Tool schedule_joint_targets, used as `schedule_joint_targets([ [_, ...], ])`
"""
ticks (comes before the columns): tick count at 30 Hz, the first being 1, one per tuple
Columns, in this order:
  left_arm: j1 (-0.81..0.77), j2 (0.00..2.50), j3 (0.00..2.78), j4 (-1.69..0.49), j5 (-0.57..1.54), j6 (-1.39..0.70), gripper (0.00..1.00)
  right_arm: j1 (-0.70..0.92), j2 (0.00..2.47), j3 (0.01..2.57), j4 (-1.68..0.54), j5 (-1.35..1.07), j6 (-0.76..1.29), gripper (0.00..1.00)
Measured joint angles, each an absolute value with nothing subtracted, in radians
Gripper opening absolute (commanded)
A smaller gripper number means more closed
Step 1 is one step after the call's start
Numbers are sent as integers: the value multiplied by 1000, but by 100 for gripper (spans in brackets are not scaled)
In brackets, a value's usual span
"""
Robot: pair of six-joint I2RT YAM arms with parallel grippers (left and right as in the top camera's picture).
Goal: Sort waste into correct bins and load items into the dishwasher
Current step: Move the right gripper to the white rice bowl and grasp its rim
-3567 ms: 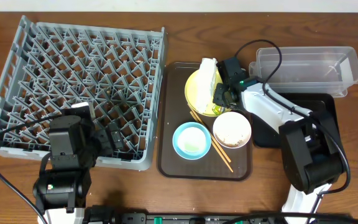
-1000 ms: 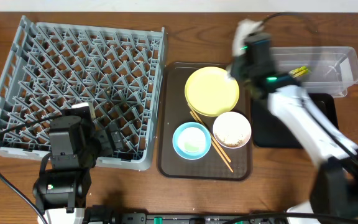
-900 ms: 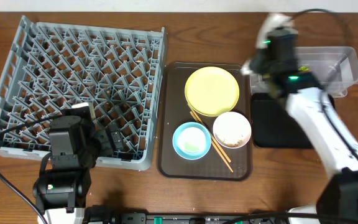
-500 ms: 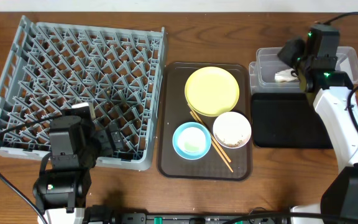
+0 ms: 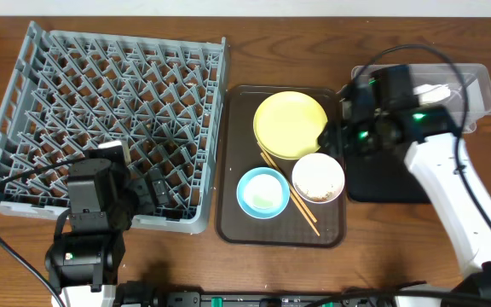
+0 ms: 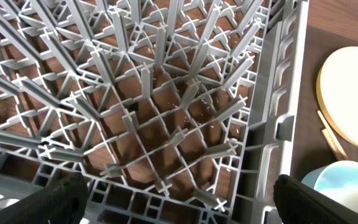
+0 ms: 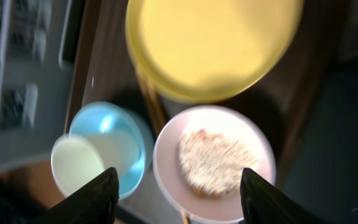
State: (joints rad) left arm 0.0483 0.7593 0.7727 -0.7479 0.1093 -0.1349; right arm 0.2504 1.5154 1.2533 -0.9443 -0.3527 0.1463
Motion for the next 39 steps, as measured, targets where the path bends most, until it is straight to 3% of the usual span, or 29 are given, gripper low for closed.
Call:
schedule_joint_targets([
  [8,48,759,773,-748,109,-135,98,466,1557,1201,-895,-191,253,57],
  [12,48,759,773,-748,109,-135,98,535,1615,1190,-870,-100,366,50],
  [20,48,759,773,-753,109,-135,98,555,1747,1189,-841,-29,526,35],
  [26,48,759,773,-753,109,-135,98,555,1813,1188,-810,-25,582,33],
  [29,48,759,773,-752,109,-135,98,555,1826,1188,-804,-25,592,25],
  [39,48,759,773,-753,110,-135,98,571,1826,1188,-813,-22,603,20],
])
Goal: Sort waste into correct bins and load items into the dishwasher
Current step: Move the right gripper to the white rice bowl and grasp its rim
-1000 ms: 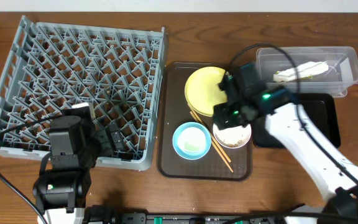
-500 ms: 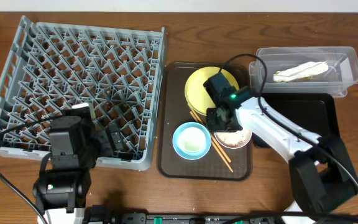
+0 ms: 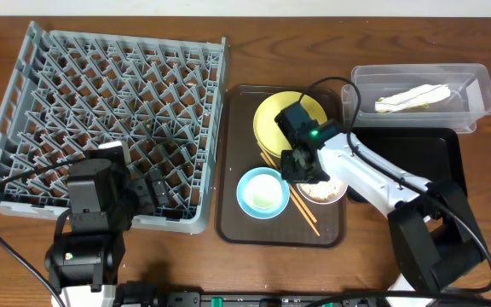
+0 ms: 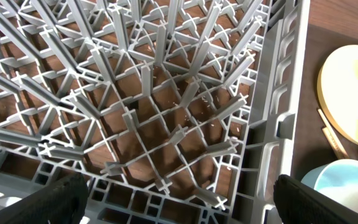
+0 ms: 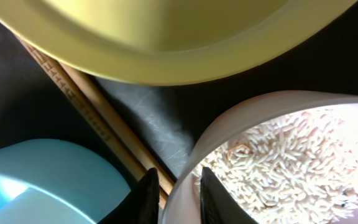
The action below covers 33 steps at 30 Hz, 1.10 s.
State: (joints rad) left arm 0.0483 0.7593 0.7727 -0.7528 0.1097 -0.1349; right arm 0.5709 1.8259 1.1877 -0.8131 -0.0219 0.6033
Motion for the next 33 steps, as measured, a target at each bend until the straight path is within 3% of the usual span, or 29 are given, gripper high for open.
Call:
schedule_joint_targets([
  [26,48,759,773,-753,109,-135,98,602,1826,1175,-821,28,603,17],
  [33,48,759,773,-753,110,-135,98,616,1826,1169,-809,31,618,1],
])
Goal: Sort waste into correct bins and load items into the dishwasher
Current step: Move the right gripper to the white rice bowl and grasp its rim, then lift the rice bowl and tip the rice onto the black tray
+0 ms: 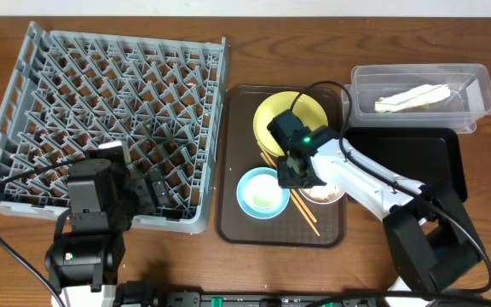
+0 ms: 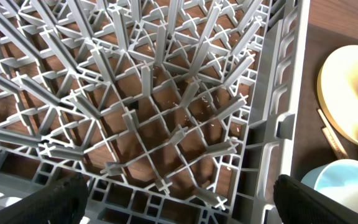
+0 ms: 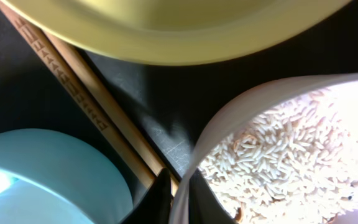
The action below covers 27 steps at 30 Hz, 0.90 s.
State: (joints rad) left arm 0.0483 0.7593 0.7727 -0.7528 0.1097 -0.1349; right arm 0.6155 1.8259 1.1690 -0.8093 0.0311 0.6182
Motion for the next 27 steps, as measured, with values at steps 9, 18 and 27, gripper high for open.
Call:
schedule_joint_targets([
  [9,48,759,773,-752,109,-135,98,615,1821,1211,-857,45,605,1],
  [18,48,759,773,-753,109,-135,98,540,1652,1313,-897,0,540,1],
  [27,48,759,773,-753,109,-135,98,260,1590,1319,-919,-225,417,1],
])
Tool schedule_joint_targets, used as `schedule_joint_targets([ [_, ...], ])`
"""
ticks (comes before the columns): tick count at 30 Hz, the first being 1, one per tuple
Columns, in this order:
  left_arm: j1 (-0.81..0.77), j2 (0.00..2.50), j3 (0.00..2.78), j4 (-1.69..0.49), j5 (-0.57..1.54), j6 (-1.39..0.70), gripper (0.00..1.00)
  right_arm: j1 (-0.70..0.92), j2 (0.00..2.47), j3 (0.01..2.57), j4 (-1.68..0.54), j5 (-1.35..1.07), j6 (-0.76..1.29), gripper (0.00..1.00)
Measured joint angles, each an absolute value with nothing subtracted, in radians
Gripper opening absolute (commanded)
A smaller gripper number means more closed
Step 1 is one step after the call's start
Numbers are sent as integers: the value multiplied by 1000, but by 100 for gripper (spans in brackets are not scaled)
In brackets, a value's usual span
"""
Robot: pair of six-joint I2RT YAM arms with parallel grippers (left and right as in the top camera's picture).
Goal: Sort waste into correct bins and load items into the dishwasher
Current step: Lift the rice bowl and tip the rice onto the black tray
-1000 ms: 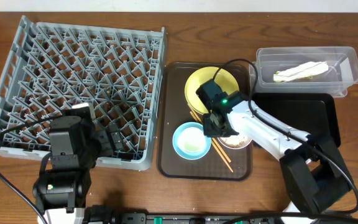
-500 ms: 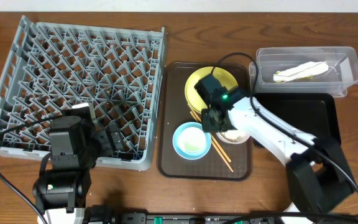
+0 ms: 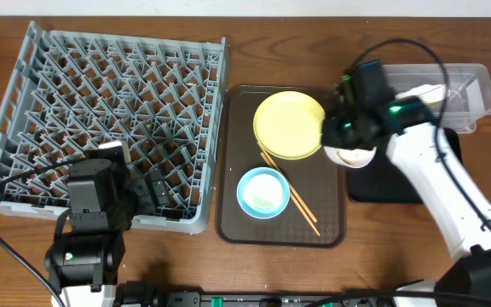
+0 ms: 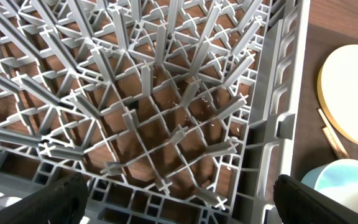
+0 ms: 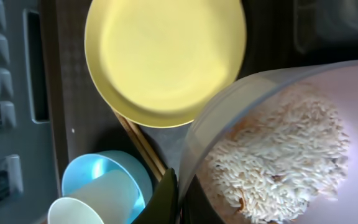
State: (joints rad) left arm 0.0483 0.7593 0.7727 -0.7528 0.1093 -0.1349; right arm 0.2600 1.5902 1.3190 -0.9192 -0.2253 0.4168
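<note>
My right gripper point(image 3: 344, 136) is shut on the rim of the pink bowl point(image 5: 291, 143) of rice, held up over the tray's right edge, next to the black bin point(image 3: 395, 175). On the brown tray point(image 3: 237, 223) lie the yellow plate point(image 3: 289, 125), a blue bowl point(image 3: 263, 192) with a pale cup inside, and wooden chopsticks point(image 3: 295, 198). The grey dish rack point(image 3: 101, 111) stands at the left. Over the rack's near right corner my left gripper point(image 4: 179, 202) hangs open, with nothing between its fingers.
A clear plastic container point(image 3: 459, 81) holding white scraps stands at the back right, behind the black bin. The tray's raised rim runs beside the rack's right wall point(image 4: 278, 124).
The right gripper has lifted the rice bowl off the tray and moved it to the right, toward the black bin. The left arm has not moved.
The right gripper was open, high by the tray's right edge. Then its fingers straddled the rice bowl's rim on the tray, and then were shut on it. Now the bowl hangs off the tray, beside the black bin. The left gripper stayed open over the rack throughout.
</note>
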Motion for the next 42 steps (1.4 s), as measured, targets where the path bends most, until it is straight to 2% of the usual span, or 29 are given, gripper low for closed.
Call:
schedule_joint_targets([
  [11,48,759,773,-753,110,-135,98,-69,1591,1123,-823,-646,241,1],
  [20,48,759,773,-753,109,-135,98,-292,1602,886,-559,-1027,202,1],
  [33,48,759,773,-753,109,-135,98,-476,1613,834,-453,-1277,330,1],
  [42,48,759,773,-753,109,-135,98,-619,1613,834,-384,-1325,476,1],
])
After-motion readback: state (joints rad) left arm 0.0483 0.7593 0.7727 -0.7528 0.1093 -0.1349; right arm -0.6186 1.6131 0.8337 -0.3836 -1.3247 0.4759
